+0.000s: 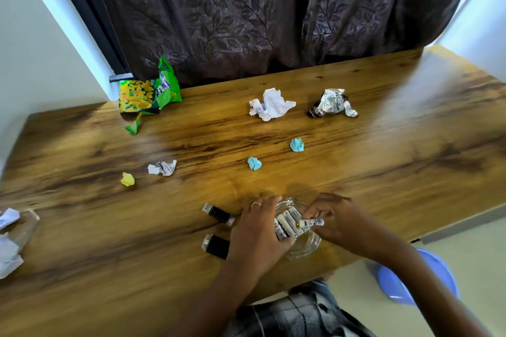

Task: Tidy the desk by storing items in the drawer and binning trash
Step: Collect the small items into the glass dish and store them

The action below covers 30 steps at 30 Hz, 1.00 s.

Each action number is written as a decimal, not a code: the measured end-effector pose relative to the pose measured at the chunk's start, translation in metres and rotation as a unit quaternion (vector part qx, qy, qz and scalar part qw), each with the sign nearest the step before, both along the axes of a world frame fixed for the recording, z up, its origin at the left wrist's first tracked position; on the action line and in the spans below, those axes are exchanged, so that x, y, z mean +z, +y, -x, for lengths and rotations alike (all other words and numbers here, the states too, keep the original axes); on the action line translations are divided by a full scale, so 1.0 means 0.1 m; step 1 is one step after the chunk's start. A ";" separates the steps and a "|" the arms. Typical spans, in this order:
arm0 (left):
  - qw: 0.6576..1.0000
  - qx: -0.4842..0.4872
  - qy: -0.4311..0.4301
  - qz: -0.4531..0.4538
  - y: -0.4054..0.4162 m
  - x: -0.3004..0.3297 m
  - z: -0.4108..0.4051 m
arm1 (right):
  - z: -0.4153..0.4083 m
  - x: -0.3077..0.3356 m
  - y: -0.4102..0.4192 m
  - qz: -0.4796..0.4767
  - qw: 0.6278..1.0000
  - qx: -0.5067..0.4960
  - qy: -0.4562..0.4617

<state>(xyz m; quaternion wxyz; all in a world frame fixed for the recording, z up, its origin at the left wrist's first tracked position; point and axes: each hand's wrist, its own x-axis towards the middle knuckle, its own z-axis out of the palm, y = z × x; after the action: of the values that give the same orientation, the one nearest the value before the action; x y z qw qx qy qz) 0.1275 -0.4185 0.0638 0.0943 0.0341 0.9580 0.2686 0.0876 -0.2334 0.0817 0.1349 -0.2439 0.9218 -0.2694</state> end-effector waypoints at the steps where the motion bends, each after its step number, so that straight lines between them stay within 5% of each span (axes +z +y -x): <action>1: 1.000 0.003 -0.002 -0.003 0.00 0.00 -0.01 | -0.02 -0.01 -0.01 -0.015 1.000 0.013 0.010; 13: 0.998 0.003 -0.057 -0.013 -0.06 0.07 -0.12 | -0.18 -0.01 -0.11 -0.090 0.995 0.049 0.005; 21: 0.999 0.013 -0.008 -0.039 -0.04 -0.01 -0.21 | -0.23 -0.07 -0.15 -0.090 0.995 0.017 0.043; 26: 0.994 0.012 0.066 -0.092 -0.02 -0.07 -0.34 | -0.40 -0.11 -0.05 0.003 0.990 -0.072 0.125; 30: 0.987 -0.011 0.127 -0.098 0.02 -0.13 -0.46 | -0.63 -0.19 0.05 0.146 0.964 -0.212 0.059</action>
<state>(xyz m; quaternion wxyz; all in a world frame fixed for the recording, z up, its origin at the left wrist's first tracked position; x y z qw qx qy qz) 0.1738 -0.4165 0.0511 -0.0286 0.0879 0.9310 0.3532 0.1503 -0.2285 0.0627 -0.0171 -0.0751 0.9092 -0.4091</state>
